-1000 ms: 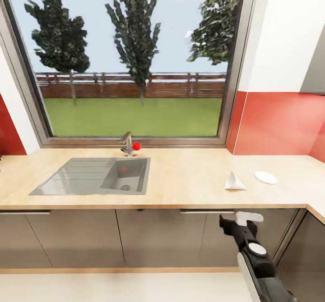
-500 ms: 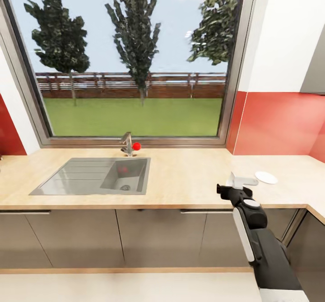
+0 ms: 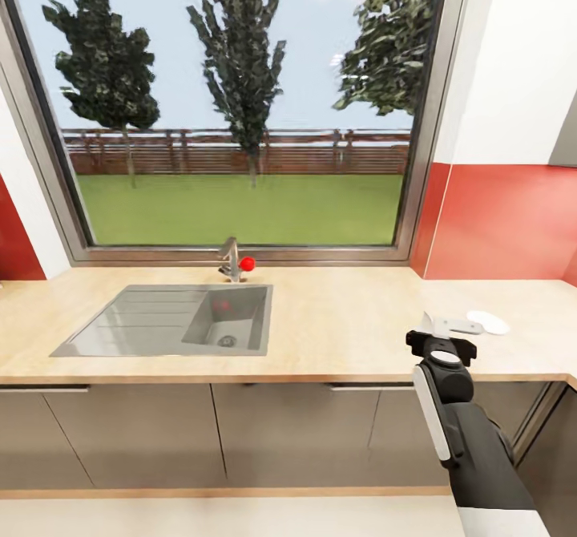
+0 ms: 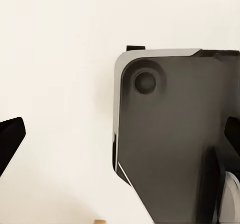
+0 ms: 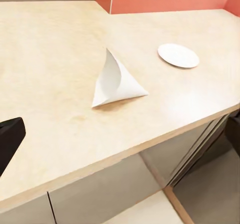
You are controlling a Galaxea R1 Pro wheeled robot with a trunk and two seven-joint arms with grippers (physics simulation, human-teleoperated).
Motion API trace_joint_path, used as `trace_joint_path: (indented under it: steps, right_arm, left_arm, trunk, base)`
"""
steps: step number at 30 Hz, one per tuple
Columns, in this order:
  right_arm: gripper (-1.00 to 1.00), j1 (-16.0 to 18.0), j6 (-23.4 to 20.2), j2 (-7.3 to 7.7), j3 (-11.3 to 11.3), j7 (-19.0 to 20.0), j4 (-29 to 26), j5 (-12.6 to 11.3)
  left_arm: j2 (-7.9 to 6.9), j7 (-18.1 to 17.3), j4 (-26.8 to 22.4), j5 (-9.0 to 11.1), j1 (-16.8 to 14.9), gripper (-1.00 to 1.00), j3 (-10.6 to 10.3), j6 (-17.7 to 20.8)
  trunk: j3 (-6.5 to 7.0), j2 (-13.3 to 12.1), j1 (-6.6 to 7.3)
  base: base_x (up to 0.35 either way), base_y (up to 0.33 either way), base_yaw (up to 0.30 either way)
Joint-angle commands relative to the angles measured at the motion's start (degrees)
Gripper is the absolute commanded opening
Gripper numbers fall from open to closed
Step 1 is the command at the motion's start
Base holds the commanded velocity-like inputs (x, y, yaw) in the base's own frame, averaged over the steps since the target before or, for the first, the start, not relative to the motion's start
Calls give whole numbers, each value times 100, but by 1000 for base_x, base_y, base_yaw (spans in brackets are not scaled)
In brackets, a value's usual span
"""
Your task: Set up a coffee station on the kitchen countertop: keep the coffee maker on the countertop, move the bottle of coffee from the kitchen shelf to the counter next to the coffee maker, place a paper coffee filter on top of the coffee maker, put the saucer next to the coffee maker with the coffee cup on the saucer, and place the electric kettle next to the coffee maker.
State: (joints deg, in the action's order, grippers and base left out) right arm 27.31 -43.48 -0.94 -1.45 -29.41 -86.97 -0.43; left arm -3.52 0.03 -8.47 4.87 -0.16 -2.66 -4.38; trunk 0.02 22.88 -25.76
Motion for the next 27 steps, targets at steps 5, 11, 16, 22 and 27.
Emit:
trace_joint_path:
  steps: [5,11,16,22,27]
  right_arm:
    - [100,3,-28,-3,-6,-24,3,14]
    - [100,-2,-21,7,-20,-29,189,24]
    - [100,-6,-20,16,-27,-31,320,23]
    - [100,-6,-21,19,-22,-30,336,18]
    - [100,-17,-20,15,-22,-30,336,9]
  left_arm:
    - [-8,2,26,59,-2,100,-31,-11]
    - [-9,1,30,61,-2,100,-31,-10]
    - [-9,4,30,65,-2,100,-33,-10]
    - [-9,4,30,67,-2,100,-33,-10]
    - [-9,4,30,67,-2,100,-31,-7]
  trunk:
    - [-2,4,-2]
    - [-2,4,-2]
    - [-2,4,-2]
    - [-2,4,-2]
    - [-2,4,-2]
  base:
    - [60,7,0]
    - [296,0,0]
    - [210,0,0]
    - [18,0,0]
    - [10,4,0]
